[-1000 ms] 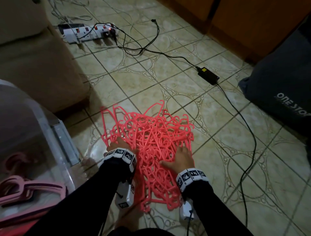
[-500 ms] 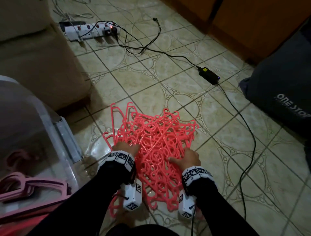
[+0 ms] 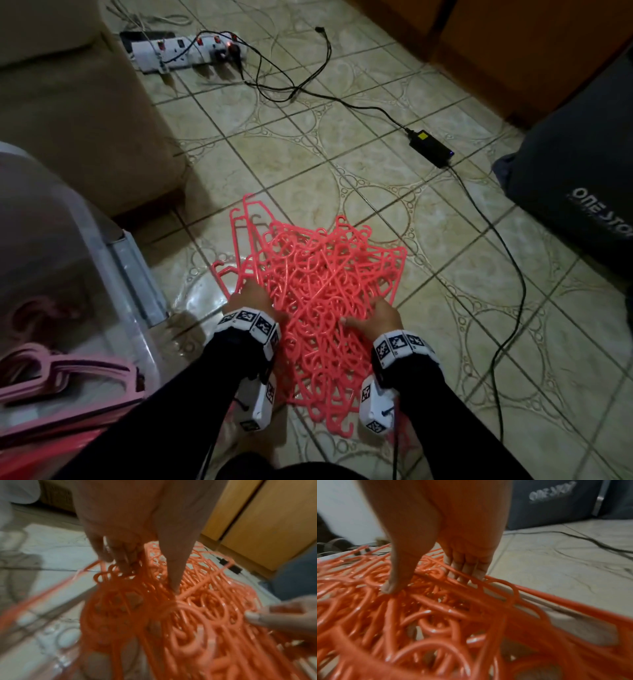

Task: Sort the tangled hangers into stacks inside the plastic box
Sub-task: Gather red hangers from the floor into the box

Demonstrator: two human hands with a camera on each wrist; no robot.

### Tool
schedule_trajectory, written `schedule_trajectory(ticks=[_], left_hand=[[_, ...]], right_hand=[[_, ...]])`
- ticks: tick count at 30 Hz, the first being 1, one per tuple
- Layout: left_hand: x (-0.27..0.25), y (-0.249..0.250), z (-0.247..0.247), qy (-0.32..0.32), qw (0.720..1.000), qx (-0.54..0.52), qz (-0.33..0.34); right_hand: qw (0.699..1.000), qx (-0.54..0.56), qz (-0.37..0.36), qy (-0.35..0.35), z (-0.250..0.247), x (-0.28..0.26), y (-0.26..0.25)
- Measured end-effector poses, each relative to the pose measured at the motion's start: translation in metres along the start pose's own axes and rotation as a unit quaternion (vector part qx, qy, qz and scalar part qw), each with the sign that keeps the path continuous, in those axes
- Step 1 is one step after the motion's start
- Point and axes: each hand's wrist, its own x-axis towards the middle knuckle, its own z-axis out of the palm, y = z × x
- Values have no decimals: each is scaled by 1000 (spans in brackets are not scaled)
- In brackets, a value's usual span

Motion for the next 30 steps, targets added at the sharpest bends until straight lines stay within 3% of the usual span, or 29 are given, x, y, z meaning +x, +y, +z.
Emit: schedule_trajectory(ticks=[4, 12, 17, 24, 30], left_hand=[[2, 2, -1, 10, 1000, 25, -13], [-8, 14, 13, -25, 982, -182, -31], [-10, 21, 6, -9, 988, -150, -41], [-6, 21, 12, -19, 985, -164, -45], [-8, 17, 9, -45, 967, -250, -31]], right_hand=[[1000, 3, 16, 6, -7, 2, 3], [998, 30, -13, -46, -10, 1, -3], [999, 38, -19, -23, -8, -2, -5], [984, 120, 25, -131, -11, -1, -12], [989, 134, 24, -61, -7, 1, -17]])
